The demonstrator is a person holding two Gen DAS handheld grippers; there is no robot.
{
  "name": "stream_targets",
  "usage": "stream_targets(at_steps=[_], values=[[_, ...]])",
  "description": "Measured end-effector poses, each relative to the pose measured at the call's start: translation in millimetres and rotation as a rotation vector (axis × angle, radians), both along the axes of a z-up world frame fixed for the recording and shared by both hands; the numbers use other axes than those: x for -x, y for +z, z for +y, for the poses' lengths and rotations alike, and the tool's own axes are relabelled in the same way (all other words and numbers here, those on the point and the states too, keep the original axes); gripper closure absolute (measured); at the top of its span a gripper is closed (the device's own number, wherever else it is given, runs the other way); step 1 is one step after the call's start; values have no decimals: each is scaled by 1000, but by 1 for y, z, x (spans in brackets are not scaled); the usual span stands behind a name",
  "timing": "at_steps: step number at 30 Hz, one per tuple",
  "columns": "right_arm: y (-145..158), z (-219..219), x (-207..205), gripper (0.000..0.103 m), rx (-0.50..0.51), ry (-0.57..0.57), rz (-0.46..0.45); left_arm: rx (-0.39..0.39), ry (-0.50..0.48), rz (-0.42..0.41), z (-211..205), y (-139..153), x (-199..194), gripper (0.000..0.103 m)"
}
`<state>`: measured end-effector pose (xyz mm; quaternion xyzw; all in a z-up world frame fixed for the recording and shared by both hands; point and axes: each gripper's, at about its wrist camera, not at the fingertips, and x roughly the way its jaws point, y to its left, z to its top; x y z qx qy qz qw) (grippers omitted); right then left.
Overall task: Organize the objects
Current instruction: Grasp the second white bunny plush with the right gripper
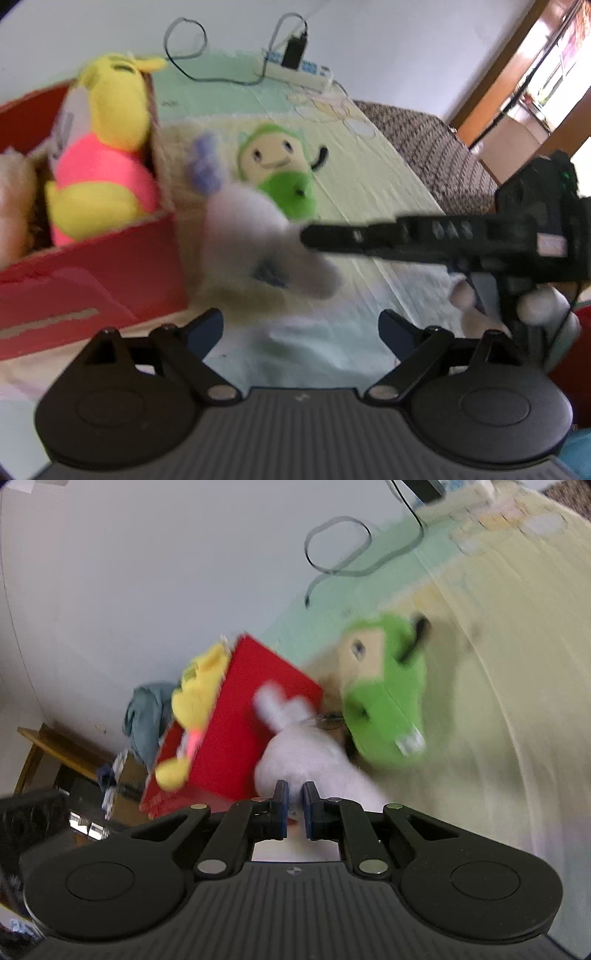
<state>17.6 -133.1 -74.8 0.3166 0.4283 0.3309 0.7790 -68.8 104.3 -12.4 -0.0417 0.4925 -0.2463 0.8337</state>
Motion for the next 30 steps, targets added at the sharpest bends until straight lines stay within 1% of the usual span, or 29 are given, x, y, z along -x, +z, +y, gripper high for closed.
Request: stream_targets(at_steps=[3, 5, 7, 10, 11, 12, 14, 15, 17, 18, 21, 22, 23, 25, 27, 28, 29, 30], values=[[-8, -13, 16, 94, 1, 10, 43, -16, -37, 19, -11, -10, 1, 12], [-12, -23, 24, 94, -20, 1, 71, -21, -60, 42, -17, -18, 2, 12], [-13, -34, 30, 94, -66, -10, 93, -16, -75, 65, -20, -25, 3, 12], [-14, -46, 30, 94, -172, -20, 117, 1, -91, 89, -26, -32, 1, 12], [-15, -49, 28, 93, -181, -27, 121, 3, -95, 93, -29, -33, 0, 12], [-15, -50, 26, 93, -164, -40, 118, 2, -96, 94, -32, -35, -2, 12], [-10, -51, 22, 89, -107, -43, 72, -6, -94, 100, -39, -40, -6, 12], [-6, -50, 22, 88, -59, -38, 29, -10, -90, 102, -41, -42, -8, 12], [2, -46, 23, 78, 48, -28, -53, -10, -82, 106, -44, -44, -11, 12], [5, -44, 23, 78, 91, -18, -87, -4, -81, 108, -43, -44, -11, 12], [8, -37, 18, 78, 146, 18, -148, 6, -91, 111, -50, -45, -15, 12], [7, -37, 17, 77, 172, 11, -168, -2, -94, 107, -53, -45, -17, 12], [7, -39, 16, 74, 194, 0, -184, -11, -98, 100, -57, -45, -19, 12], [5, -42, 11, 69, 214, -16, -183, -18, -100, 91, -62, -45, -21, 13], [-1, -47, 3, 66, 188, -33, -144, -21, -100, 88, -65, -46, -24, 14], [-5, -52, -1, 61, 163, -42, -117, -21, -99, 87, -65, -45, -26, 15], [-8, -55, -4, 53, 147, -59, -91, -21, -98, 86, -67, -45, -28, 15], [-13, -58, -7, 48, 146, -84, -54, -21, -97, 88, -68, -46, -30, 15]])
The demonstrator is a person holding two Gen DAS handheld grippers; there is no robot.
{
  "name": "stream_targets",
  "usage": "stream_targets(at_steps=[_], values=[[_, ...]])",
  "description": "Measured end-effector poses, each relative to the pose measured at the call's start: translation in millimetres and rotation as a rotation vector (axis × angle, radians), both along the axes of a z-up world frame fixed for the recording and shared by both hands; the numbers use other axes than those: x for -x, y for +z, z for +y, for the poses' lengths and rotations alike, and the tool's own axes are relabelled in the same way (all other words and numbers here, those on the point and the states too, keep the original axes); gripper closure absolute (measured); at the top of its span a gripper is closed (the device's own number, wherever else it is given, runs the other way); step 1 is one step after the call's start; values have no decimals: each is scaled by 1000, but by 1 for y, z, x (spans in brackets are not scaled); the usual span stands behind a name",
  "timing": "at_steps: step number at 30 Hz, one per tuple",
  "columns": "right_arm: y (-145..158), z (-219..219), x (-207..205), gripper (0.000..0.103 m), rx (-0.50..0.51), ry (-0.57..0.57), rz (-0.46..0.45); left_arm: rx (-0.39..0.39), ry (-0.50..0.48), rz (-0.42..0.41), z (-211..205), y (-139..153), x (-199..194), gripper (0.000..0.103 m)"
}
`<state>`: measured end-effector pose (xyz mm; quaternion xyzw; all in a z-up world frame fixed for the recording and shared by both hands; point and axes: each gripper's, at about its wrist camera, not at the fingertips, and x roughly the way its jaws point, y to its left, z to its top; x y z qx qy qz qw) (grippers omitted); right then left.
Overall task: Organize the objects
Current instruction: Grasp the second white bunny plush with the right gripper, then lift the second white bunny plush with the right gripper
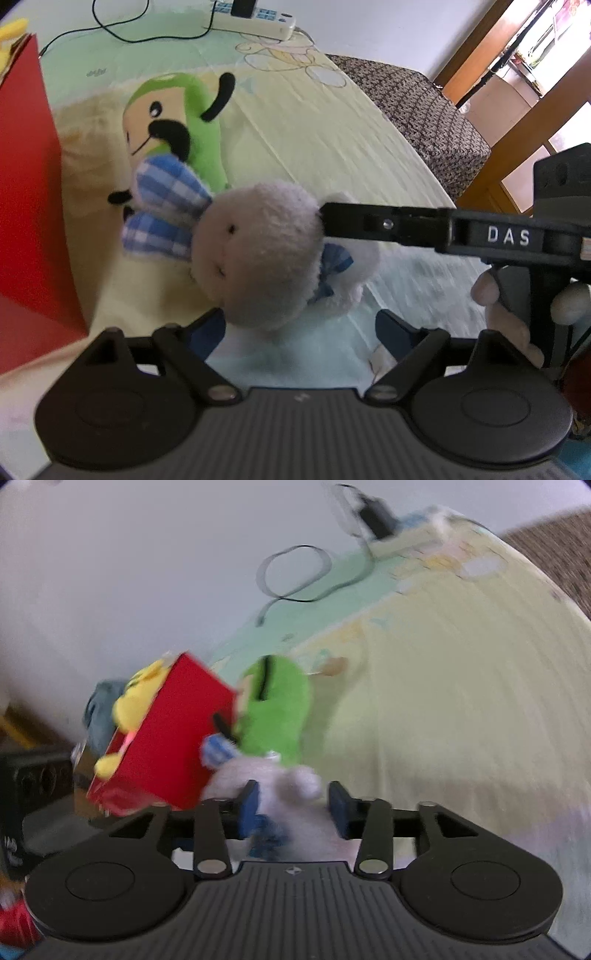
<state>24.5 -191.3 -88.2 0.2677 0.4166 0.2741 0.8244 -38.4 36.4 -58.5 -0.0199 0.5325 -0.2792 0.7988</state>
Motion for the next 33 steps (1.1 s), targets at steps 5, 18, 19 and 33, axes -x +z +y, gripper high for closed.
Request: stream_targets(at_steps=[5, 18, 19, 33], values=[[-21, -10, 2, 58, -154, 3, 190, -12, 16, 1, -2, 0, -7, 20], [-9, -4, 29, 59, -136, 111, 220, -7, -24, -4, 20, 5, 16, 20], [-4, -3, 29, 56, -106, 115, 188, 3, -17, 8, 22, 3, 15, 20], [-11, 26, -11, 42, -93, 192, 168, 65, -11, 80, 15, -5, 17, 16]])
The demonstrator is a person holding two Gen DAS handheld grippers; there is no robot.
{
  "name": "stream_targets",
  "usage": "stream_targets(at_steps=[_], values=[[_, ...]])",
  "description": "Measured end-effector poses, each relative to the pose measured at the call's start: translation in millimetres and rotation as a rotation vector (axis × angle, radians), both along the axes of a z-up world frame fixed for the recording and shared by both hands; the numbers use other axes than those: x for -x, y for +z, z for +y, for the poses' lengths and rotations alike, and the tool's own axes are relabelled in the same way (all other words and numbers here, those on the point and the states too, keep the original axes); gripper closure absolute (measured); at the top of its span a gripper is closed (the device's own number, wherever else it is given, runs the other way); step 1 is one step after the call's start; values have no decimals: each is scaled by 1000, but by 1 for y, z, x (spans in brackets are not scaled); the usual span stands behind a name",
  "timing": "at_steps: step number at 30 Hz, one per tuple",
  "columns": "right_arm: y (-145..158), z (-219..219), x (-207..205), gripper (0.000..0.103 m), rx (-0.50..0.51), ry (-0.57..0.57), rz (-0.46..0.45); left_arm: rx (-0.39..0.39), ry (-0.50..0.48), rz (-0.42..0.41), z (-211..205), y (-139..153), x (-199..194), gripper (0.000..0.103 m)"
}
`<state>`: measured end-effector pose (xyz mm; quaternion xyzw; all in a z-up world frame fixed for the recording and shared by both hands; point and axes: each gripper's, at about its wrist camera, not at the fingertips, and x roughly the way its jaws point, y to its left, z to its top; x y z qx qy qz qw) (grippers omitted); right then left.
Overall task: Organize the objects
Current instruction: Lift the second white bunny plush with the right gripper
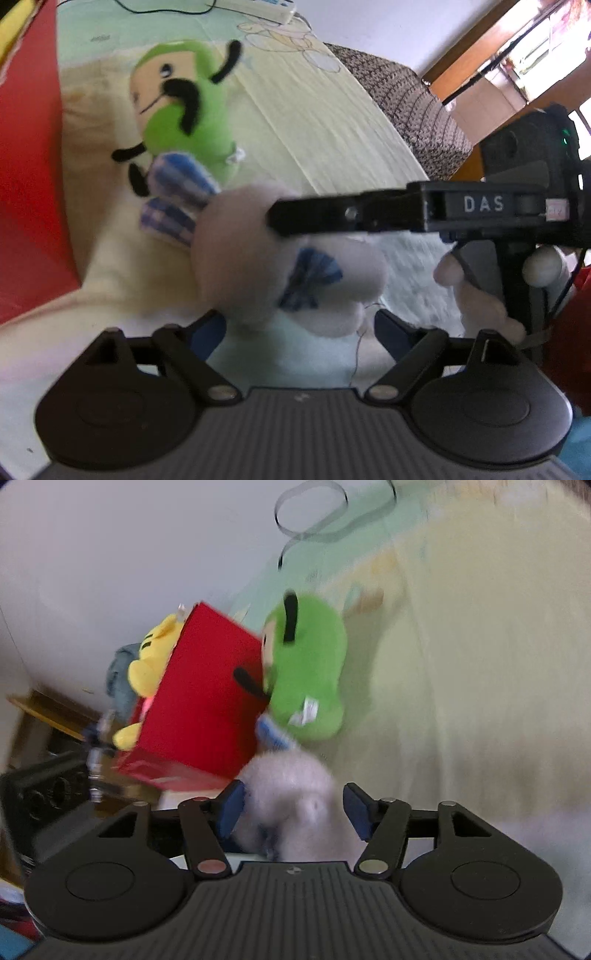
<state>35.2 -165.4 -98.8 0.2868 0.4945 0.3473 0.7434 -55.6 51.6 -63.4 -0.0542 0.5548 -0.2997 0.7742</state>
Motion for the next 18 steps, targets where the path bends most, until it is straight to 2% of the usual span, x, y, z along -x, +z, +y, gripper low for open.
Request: stream_targets(at_steps=[3, 10, 15, 18], values=[[-1, -5, 8, 45, -12, 3, 6, -41, -6, -14, -6, -2, 0, 19], [0, -18, 26, 48, -63, -33, 53, -28, -28, -34, -3, 6, 8, 22], [6, -17, 38, 49, -93, -37, 56, -61, -81, -97, -2, 16, 26, 22], [17, -13, 48, 49, -108, -39, 27, -64, -109, -147, 3, 26, 35, 21]])
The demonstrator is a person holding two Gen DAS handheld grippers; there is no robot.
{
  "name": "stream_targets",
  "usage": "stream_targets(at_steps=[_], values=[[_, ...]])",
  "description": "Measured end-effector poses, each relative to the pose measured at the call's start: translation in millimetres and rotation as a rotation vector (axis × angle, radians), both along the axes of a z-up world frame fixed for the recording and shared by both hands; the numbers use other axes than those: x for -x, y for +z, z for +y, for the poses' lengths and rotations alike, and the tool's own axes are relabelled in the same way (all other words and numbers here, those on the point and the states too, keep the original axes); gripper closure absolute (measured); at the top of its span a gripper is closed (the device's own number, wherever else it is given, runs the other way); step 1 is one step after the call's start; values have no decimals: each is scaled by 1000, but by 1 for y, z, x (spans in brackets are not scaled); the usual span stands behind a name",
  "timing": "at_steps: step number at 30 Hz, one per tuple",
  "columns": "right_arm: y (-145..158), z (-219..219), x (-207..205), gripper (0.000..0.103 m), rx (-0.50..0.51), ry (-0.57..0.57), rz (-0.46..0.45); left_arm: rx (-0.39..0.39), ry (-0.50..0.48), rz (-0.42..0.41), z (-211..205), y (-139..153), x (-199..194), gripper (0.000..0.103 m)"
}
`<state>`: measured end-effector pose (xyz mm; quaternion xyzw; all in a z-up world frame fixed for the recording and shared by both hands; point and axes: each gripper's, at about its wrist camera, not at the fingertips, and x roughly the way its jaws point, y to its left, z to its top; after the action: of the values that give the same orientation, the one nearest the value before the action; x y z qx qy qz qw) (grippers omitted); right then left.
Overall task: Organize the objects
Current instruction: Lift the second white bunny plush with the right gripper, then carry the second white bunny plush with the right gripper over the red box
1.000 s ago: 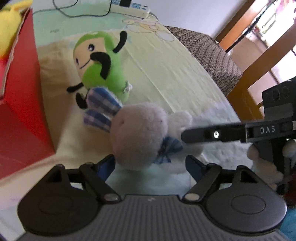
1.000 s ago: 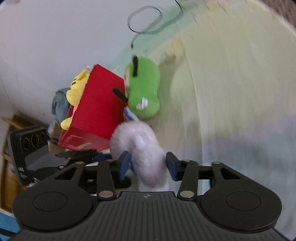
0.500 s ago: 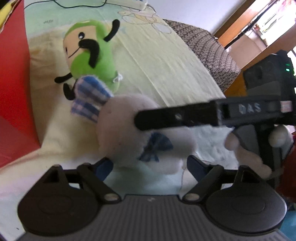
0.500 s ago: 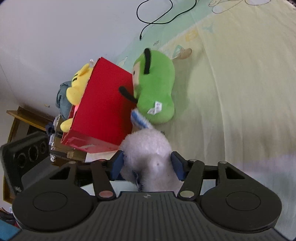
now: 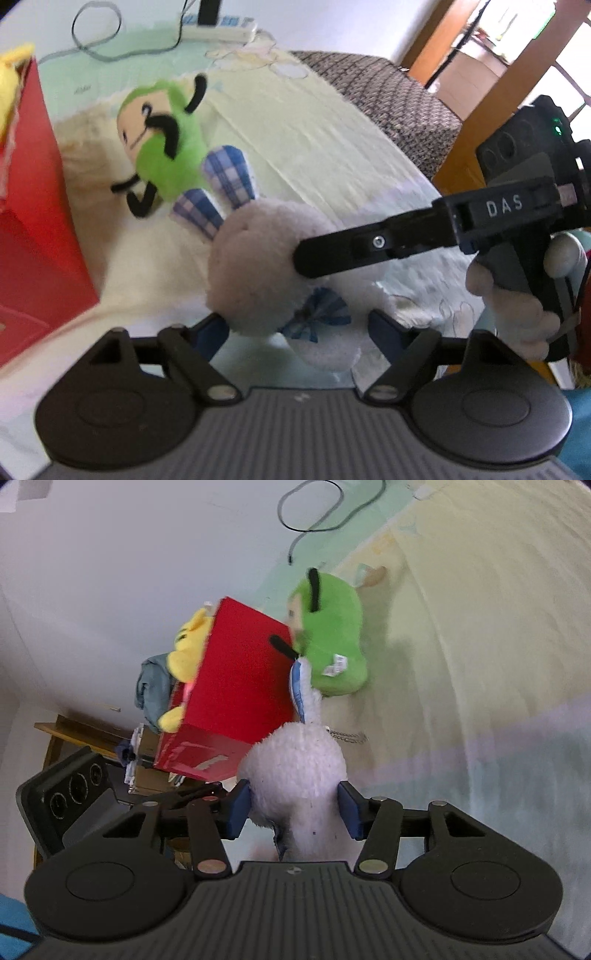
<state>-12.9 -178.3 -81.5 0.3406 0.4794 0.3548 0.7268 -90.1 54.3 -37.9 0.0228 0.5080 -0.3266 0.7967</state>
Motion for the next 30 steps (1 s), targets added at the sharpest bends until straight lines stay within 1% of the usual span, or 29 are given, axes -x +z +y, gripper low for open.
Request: stream_targets(at_steps=[6, 8, 10, 14, 19, 23, 27, 30], values=[[30, 19, 22, 50, -36, -20, -92, 49, -31, -112, 30, 30, 11, 22], [40, 35, 30, 52, -45, -11, -119, 62, -25, -158, 45, 42, 11, 22], [51, 51, 37, 52, -36, -24, -171, 83, -19, -190, 56, 52, 9, 22], [68, 78, 40, 52, -58, -65, -221, 117, 1, -244, 85, 69, 8, 22], [88, 112, 41, 52, -81, -84, -284, 162, 23, -301, 124, 89, 12, 21], [103, 139, 38, 52, -92, -88, -343, 201, 44, -352, 157, 105, 16, 21], [117, 172, 21, 52, -92, -85, -399, 228, 83, -403, 188, 117, 7, 20], [124, 197, 4, 52, -96, -79, -399, 224, 126, -420, 211, 121, -6, 20]])
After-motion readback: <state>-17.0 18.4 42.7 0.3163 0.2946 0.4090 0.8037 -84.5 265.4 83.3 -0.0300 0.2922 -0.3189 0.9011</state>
